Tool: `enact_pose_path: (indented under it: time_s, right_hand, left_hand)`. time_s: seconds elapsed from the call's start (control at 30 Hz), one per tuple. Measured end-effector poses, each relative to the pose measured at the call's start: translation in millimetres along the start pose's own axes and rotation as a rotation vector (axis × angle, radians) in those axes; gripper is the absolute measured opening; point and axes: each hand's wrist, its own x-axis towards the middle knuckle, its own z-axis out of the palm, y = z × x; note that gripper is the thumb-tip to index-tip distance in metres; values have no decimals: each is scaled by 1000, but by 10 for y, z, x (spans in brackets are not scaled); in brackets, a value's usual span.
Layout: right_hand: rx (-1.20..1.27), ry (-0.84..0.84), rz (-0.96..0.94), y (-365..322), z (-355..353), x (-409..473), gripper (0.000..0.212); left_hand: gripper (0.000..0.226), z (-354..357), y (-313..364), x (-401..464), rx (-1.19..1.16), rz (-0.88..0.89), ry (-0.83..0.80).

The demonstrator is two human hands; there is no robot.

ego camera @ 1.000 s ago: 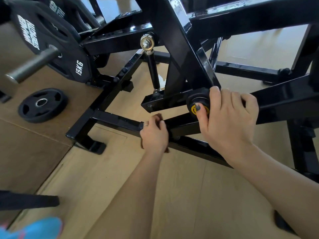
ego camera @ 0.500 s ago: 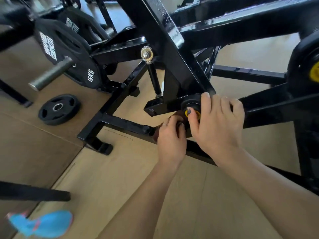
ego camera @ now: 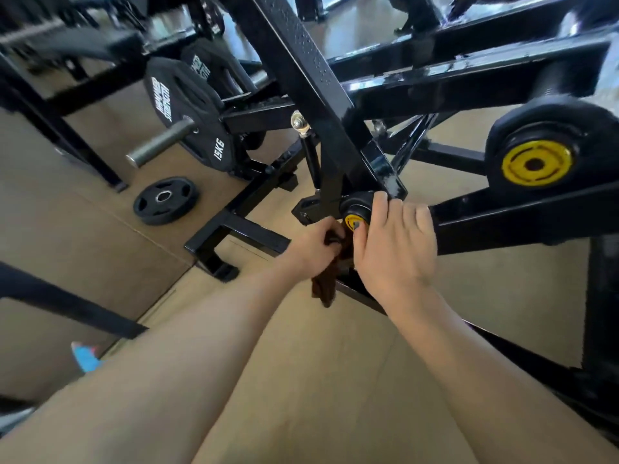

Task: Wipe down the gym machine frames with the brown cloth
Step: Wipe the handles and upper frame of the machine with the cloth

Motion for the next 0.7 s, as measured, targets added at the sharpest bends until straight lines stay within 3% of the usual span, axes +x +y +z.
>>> enact_pose_path:
  time_s: [0.07, 0.13, 0.33, 0.47, 0.57, 0.7]
  right_hand:
    - [15, 1, -15, 19, 1, -5, 59]
    - [66, 13, -7, 21, 13, 3, 59]
    - [123, 33, 55, -42, -4, -8, 64]
    - [183, 195, 2, -221, -54, 55, 57]
    - [214, 315, -32, -404, -51, 244, 51]
    - [299, 337, 127, -562, 25, 532, 54]
  left_hand:
    - [21, -188, -27, 57, 99, -54, -45]
    - [22, -357, -90, 87, 76, -105, 72]
    - [33, -628, -389, 283, -318, -219, 425]
    - [42, -679, -385, 548, -330, -43, 450]
    - [36, -441, -444, 680, -274, 175, 293]
    - [34, -241, -584, 817, -318, 310, 256]
